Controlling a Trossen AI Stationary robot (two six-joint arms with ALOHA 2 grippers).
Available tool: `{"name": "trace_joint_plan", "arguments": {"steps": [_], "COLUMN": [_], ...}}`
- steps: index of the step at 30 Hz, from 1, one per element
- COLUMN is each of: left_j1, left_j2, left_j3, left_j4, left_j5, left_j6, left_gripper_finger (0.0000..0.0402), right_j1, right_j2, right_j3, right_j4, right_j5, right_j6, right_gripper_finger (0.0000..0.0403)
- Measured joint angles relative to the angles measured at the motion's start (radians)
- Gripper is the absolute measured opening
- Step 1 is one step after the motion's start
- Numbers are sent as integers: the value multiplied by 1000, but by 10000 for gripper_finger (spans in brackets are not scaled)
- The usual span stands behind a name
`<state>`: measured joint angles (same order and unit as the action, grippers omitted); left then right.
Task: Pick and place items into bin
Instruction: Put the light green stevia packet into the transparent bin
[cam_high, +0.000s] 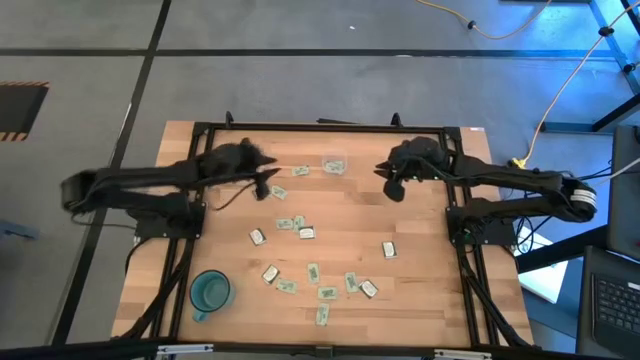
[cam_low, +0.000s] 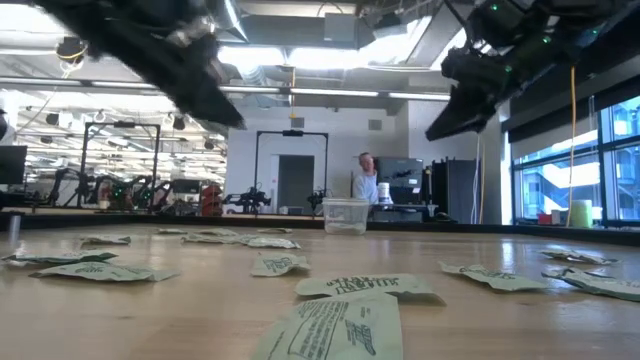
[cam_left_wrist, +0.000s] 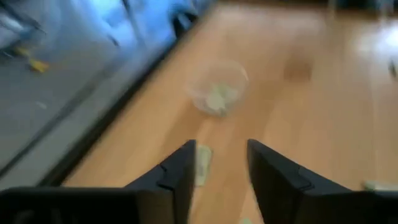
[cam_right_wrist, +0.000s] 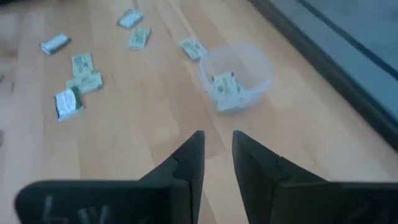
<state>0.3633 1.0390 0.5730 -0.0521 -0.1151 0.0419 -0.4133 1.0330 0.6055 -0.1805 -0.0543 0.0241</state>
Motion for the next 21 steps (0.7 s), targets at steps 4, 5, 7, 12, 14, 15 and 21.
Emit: {"name": "trace_joint_plan", "arguments": {"steps": [4, 5, 7, 12, 14, 15, 21], "left_j1": [34, 40, 53, 83, 94, 99, 119], "left_j2": [278, 338, 448, 634, 680, 699, 775], "left_j3": [180, 216, 285, 424, 465, 479, 516], "left_j4": [-87, -102, -138, -284, -343, -360, -362], "left_j5": [97, 100, 99, 83, 65, 64, 61], "left_j6": [114, 133, 161, 181, 180, 181, 181], "left_gripper_finger": [132, 132, 132, 132, 132, 132, 132], "right_j1": [0, 0, 0, 0, 0, 0, 0], "right_j2": [-9, -9, -9, -9, -9, -9, -8], "right_j3": [-42, -52, -71, -113, -130, -136, -156], "right_j4": [6, 9, 8, 12, 23, 30, 26], "right_j5": [0, 0, 0, 0, 0, 0, 0], "right_j6": [-3, -5, -7, -9, -9, -10, -17], "right_gripper_finger": [87, 87, 87, 87, 87, 87, 87]}}
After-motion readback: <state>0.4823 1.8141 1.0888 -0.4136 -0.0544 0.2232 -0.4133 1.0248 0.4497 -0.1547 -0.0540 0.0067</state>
